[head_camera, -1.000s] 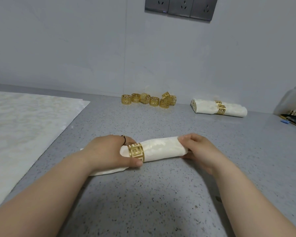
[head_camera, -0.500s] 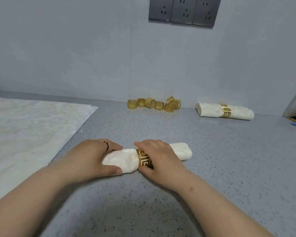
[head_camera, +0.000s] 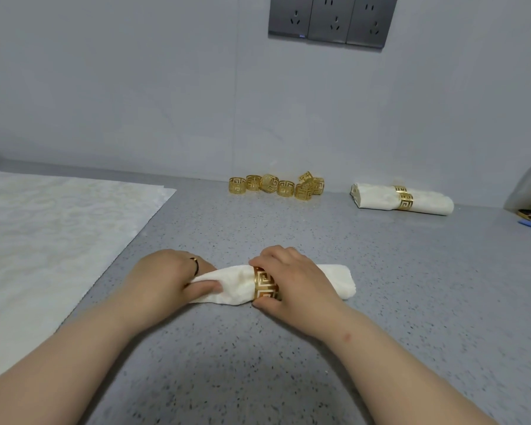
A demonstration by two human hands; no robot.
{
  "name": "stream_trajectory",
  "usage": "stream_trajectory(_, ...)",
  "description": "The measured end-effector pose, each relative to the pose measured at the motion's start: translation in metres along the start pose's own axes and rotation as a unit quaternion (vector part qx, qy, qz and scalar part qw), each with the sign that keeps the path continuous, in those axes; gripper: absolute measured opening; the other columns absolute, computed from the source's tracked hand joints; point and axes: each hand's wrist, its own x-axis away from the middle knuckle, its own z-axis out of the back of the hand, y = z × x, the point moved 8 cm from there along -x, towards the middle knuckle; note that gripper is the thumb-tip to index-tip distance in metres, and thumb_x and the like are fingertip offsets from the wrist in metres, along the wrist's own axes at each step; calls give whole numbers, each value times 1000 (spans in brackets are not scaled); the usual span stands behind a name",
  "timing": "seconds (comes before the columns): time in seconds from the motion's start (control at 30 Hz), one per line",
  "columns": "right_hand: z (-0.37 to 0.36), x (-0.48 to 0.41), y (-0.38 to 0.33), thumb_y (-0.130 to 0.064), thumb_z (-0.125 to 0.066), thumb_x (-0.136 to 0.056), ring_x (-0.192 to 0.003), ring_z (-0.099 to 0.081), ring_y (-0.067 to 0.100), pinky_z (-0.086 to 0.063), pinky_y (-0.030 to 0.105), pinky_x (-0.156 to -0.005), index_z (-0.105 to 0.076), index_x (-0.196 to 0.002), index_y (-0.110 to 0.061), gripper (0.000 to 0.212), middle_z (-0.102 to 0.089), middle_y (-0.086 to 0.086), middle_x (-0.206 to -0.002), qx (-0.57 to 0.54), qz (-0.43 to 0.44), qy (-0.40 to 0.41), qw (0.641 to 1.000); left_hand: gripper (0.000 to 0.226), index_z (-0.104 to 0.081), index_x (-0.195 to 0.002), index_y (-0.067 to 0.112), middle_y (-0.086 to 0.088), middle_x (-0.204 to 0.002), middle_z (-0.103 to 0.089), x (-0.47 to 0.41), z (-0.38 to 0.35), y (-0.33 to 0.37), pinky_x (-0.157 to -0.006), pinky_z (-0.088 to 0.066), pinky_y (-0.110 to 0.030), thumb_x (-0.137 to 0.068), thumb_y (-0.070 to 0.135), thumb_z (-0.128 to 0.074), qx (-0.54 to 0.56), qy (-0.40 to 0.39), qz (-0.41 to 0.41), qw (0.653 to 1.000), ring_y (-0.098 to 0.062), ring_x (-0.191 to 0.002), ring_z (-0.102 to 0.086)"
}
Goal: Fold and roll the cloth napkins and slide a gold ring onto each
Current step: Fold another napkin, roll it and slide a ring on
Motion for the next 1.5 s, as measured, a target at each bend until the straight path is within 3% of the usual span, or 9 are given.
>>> stream_trajectory(0.17,2,3,12,-33,-64,-82,-128,-33,13,-21,20,-103,-33,-139,-22,65,-35,-6,-141,-19,-26,0,999,105,-32,-135,46,27,-133,-43,0,-12,0,-84,-30,-11,-35,81,-28,18,-57,-5,998,1,-120,-43)
stream_trajectory(0.27,-1,5,24,-37,-62,-83,-128,-35,12,-19,20,-105,-27,-142,-25,70,-39,-7,-141,-12,-64,-28,997,96,-38,-129,49,28,-124,-49,0,-17,-6,-80,-31,-13,-38,79,-29,38,-71,9,997,2,-112,-46)
stream_trajectory(0.47,8,10,39,-32,-59,-85,-107,-49,12,-29,19,-77,-58,-116,-24,32,-59,-6,-116,-24,-90,-13,996,75,-55,-111,46,22,-101,-59,-1,-16,-11,-77,-42,-18,-46,76,-33,55,-47,36,997,-1,-90,-51)
stream_trajectory(0.73,7,18,32,-44,-65,-78,-133,-29,12,-12,22,-109,-25,-143,-29,77,-35,-8,-144,6,-86,-27,996,112,-38,-128,41,30,-111,-39,11,-11,-21,-79,-32,-9,-23,79,-50,145,-58,61,986,4,-102,-41)
stream_trajectory(0.87,4,12,10,-37,-62,-83,-129,-33,15,-13,24,-109,-33,-140,-24,66,-42,-4,-139,30,-33,5,999,122,-35,-117,50,30,-107,-41,18,-10,-29,-77,-32,-6,-4,90,-50,203,-76,85,972,2,-101,-44)
stream_trajectory(0.97,0,6,-2,-26,-64,-78,-108,-55,27,-34,37,-101,-56,-123,-12,47,-63,5,-116,64,-1,40,997,89,-42,-123,41,24,-108,-44,17,-10,-29,-81,-33,-14,-45,62,-78,190,-56,87,976,-1,-101,-44)
stream_trajectory(1.07,0,2,-5,-22,-65,-76,-103,-57,31,-40,39,-94,-59,-117,-8,44,-66,9,-110,76,-1,50,996,50,-40,-98,52,29,-98,-46,15,-10,-26,-74,-35,-11,-58,55,-69,186,-49,76,978,-3,-100,-48)
stream_trajectory(1.17,2,-1,-7,-21,-59,-85,-116,-45,28,-29,34,-100,-50,-128,-9,45,-57,8,-125,71,3,45,996,41,-33,-85,58,28,-95,-49,14,-12,-25,-74,-37,-14,-57,58,-62,182,-54,78,979,-4,-98,-50)
stream_trajectory(1.5,4,7,-6,-14,-61,-82,-109,-51,33,-36,40,-97,-54,-121,-2,42,-61,15,-117,57,4,53,997,65,-42,-93,52,23,-100,-53,11,-14,-17,-70,-35,-10,-32,76,-40,171,-14,77,982,-4,-101,-52)
